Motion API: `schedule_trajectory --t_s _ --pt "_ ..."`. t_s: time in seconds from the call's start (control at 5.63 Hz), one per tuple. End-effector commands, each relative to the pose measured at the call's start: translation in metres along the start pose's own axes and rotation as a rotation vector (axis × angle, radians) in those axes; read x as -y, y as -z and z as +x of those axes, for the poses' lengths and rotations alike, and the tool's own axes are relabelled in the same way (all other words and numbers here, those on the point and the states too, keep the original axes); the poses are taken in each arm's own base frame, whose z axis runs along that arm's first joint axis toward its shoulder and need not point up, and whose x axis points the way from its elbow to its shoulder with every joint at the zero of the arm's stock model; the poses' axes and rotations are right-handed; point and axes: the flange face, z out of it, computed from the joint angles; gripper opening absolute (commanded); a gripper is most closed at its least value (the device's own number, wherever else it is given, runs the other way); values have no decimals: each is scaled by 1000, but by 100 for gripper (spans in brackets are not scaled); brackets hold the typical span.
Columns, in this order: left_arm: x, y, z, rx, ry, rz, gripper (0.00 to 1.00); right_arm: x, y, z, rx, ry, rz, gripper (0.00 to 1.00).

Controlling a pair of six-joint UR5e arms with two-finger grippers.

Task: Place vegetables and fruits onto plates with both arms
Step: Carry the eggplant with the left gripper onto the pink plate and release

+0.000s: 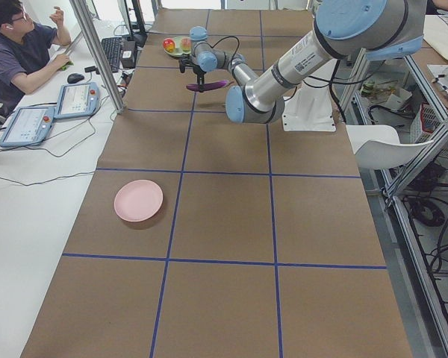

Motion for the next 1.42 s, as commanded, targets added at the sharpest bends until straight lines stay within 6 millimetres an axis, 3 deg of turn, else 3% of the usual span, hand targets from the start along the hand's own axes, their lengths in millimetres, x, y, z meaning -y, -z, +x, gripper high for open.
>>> schedule_trajectory --t_s 0.0,0.36,0.71,0.89,1.07,1.24 --pt "82 44 -71 52 -130 -38 0 1 -2 1 4 -2 -1 100" --pt "152 52 -197 138 -306 -26 0 0 -6 4 6 -8 -8 100" --pt "189 47 -335 213 -427 -59 0 0 -6 4 6 -7 -8 100" --pt "205 58 -412 246 -497 -75 0 0 -6 4 6 -7 -8 100" --pt "217 60 -470 279 -524 -104 0 0 -6 4 6 -7 -8 100" --pt "223 51 -497 312 -503 -109 0 0 -6 5 6 -7 -8 100"
